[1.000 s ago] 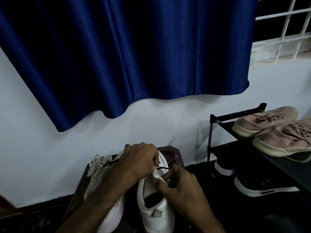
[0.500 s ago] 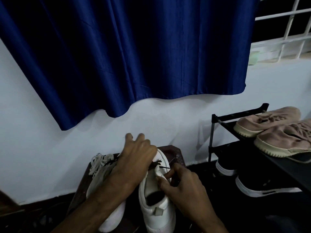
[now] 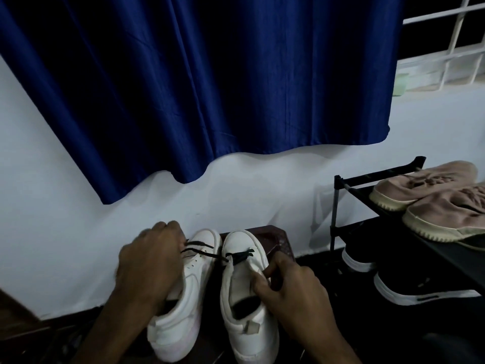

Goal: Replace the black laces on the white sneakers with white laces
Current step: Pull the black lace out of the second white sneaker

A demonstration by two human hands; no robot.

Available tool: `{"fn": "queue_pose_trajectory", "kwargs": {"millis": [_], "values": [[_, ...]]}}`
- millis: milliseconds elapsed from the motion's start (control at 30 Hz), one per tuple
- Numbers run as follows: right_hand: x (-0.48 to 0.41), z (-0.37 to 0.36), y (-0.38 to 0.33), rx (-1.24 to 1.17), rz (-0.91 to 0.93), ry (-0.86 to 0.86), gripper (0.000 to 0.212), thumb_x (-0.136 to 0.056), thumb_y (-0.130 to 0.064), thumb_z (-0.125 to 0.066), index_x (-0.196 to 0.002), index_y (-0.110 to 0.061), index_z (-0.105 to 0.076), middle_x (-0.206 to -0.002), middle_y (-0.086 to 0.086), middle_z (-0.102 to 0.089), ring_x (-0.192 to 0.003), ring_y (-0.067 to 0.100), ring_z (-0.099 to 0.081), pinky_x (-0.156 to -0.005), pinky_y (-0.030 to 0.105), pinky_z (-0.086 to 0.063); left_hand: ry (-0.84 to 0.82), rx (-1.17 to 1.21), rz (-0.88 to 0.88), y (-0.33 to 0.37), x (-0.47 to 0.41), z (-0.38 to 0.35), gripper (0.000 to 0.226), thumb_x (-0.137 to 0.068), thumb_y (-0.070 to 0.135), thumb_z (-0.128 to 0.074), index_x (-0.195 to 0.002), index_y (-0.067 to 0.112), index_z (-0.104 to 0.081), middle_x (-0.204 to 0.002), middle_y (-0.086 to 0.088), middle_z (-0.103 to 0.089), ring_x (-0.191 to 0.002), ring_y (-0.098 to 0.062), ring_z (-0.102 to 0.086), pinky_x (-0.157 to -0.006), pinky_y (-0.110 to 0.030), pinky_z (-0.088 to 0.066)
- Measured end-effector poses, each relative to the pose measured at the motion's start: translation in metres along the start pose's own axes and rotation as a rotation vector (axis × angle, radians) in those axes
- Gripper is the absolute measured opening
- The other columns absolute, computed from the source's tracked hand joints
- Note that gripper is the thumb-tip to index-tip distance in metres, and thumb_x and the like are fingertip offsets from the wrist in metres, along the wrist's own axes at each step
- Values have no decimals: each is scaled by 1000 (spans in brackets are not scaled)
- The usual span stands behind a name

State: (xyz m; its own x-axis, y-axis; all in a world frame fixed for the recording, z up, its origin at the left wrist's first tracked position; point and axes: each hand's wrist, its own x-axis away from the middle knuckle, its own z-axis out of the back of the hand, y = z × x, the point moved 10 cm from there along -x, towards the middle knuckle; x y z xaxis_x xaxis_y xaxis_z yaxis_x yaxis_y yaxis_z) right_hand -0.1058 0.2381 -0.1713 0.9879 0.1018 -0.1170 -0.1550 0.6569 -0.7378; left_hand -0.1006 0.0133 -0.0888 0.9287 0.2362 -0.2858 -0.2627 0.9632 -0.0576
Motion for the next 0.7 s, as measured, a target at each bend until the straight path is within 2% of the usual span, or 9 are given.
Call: {"fn": "queue_pose_trajectory", "kwargs": {"millis": [100, 167, 267, 333, 433, 500, 567, 633, 700], "values": [[2, 0, -4, 54, 26, 27, 38, -81, -68, -48, -87, -30, -47, -78, -7, -66, -83, 13, -65, -72, 31, -49, -66, 45, -51, 5, 23, -13, 20, -99, 35, -40, -117, 31, -49, -119, 10, -59, -109, -16, -59, -85, -32, -45], [3, 3, -5, 102, 51, 49, 41, -80, -71, -44, -88, -31, -46, -80, -7, -67, -81, 14, -65, -73, 33, -51, -58, 22, -59, 14, 38, -21, 27, -96, 44, -47, -119, 30, -52, -120, 8, -60, -111, -18, -60, -84, -34, -47], [2, 13, -8, 223, 76, 73, 40, -79, -68, -45, -87, -29, -44, -80, -4, -66, -80, 17, -65, -70, 34, -52, 82, 11, -71, 24, 55, -19, 35, -67, 43, -81, -84, 16, -70, -86, -8, -64, -84, -31, -63, -63, -40, -53], [-1, 21, -11, 320, 99, 96, 41, -79, -68, -44, -86, -27, -43, -78, -4, -65, -80, 19, -66, -67, 33, -52, 139, 33, -45, 25, 63, -21, 38, -58, 39, -85, -74, 8, -71, -86, -15, -62, -84, -35, -59, -63, -42, -53], [-3, 23, -18, 427, 109, 108, 46, -82, -71, -40, -83, -25, -40, -78, -2, -65, -82, 20, -66, -65, 33, -51, 185, 104, -58, 24, 72, -27, 38, -54, 34, -89, -72, 6, -71, -95, -17, -62, -90, -38, -62, -71, -46, -55], [0, 23, -22, 470, 98, 109, 49, -84, -73, -37, -84, -25, -44, -78, -3, -65, -82, 20, -66, -66, 32, -51, 311, 160, -97, 24, 82, -22, 30, -60, 32, -86, -73, 10, -70, -97, -14, -62, -90, -35, -62, -77, -47, -53], [2, 26, -30, 515, 123, 133, 48, -85, -74, -36, -89, -28, -49, -83, -6, -65, -83, 17, -66, -67, 32, -52, 444, 291, -148, 27, 97, -10, 19, -75, 37, -68, -74, 18, -68, -97, -4, -59, -86, -26, -57, -78, -38, -44], [2, 30, -48, 468, 249, 198, 35, -87, -66, -48, -94, -32, -52, -93, -10, -60, -86, 14, -63, -64, 33, -52, 469, 530, -145, 29, 106, -9, 24, -81, 47, -54, -79, 26, -66, -95, 5, -59, -84, -17, -52, -73, -27, -35], [-5, 22, -64, 390, 405, 163, 17, -88, -49, -59, -98, -35, -57, -99, -15, -52, -91, 10, -57, -65, 32, -52, 393, 808, -65, 30, 106, -22, 35, -83, 65, -50, -93, 33, -61, -95, 15, -56, -88, -8, -54, -73, -22, -37]]}}
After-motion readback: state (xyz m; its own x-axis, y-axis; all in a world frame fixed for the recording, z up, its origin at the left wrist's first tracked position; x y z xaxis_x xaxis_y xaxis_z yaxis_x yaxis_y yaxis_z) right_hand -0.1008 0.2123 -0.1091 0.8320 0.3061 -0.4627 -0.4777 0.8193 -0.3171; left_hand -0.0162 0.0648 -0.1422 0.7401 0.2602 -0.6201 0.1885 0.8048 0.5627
